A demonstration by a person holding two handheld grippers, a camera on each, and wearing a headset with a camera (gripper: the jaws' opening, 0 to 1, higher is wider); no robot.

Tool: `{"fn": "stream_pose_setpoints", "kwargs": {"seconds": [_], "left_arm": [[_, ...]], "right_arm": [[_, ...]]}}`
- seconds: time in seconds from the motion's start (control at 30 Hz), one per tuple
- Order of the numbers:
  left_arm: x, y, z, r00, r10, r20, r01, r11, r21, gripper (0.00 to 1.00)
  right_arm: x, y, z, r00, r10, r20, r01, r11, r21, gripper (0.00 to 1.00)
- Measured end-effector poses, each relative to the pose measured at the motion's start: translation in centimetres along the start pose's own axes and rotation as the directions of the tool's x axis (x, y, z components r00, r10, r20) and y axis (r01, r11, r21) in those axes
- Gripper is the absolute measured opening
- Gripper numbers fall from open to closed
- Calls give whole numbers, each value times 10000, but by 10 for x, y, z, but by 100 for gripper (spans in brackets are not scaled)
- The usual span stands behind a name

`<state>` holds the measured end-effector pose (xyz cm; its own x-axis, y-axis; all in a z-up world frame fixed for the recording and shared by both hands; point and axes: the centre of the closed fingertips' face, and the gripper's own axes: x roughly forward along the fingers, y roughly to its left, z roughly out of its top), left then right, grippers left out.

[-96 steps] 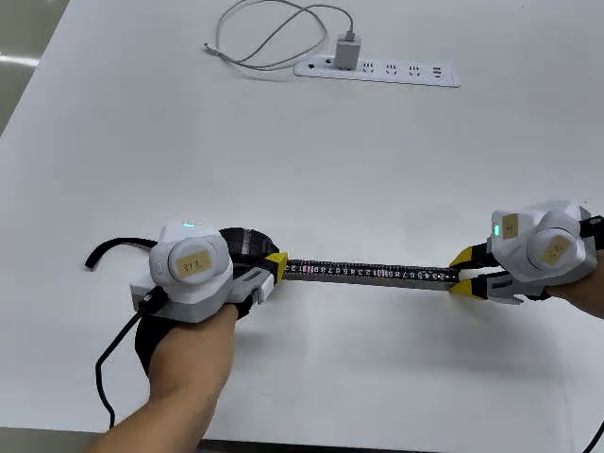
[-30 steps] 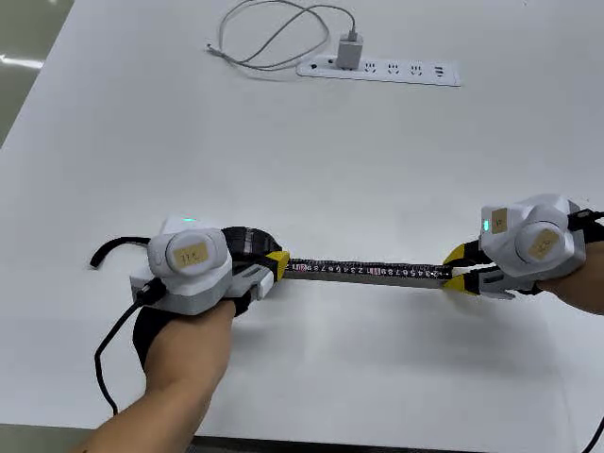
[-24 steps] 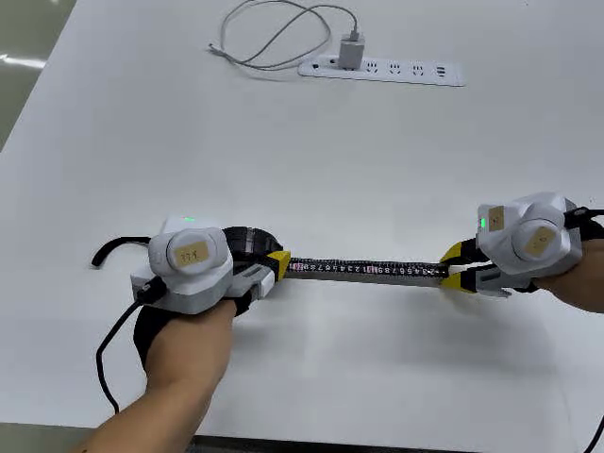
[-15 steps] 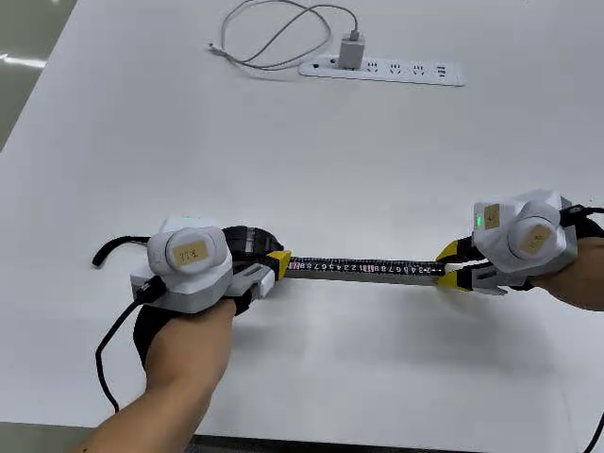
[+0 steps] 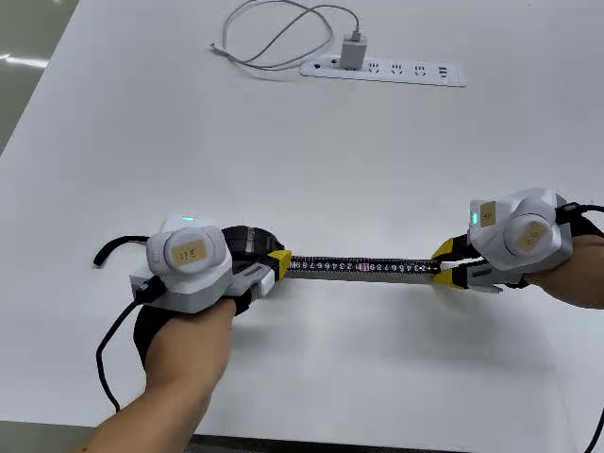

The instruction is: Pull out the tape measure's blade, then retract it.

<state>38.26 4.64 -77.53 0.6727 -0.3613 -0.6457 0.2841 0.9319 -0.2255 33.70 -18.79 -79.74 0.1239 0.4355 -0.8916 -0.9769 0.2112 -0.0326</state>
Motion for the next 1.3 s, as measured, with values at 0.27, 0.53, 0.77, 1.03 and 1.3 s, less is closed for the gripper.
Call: {"fn": "stream_pose_setpoints", "kwargs": {"seconds": [0.27, 0.53, 0.77, 1.03, 1.3], "left_arm": [[0, 0, 0, 10000, -26, -4, 26, 10000, 0, 58], [0, 0, 0, 10000, -35, -10, 35, 10000, -4, 58], [0, 0, 0, 10000, -31, 10, 31, 10000, -28, 58], [0, 0, 0, 10000, -53, 8, 53, 10000, -30, 58], [0, 0, 0, 10000, -65, 11, 65, 10000, -67, 58]], "right_arm": [[2, 0, 4, 10000, 19, 53, -19, 10000, 5, 10], [4, -1, 8, 9999, 63, 102, -63, 10000, -5, 10], [6, -2, 13, 9999, 80, 153, -81, 10000, 16, 10], [8, -3, 19, 9995, 130, 289, -130, 9999, -18, 9], [10, -4, 27, 9993, 128, 337, -124, 9998, -129, 9]]}}
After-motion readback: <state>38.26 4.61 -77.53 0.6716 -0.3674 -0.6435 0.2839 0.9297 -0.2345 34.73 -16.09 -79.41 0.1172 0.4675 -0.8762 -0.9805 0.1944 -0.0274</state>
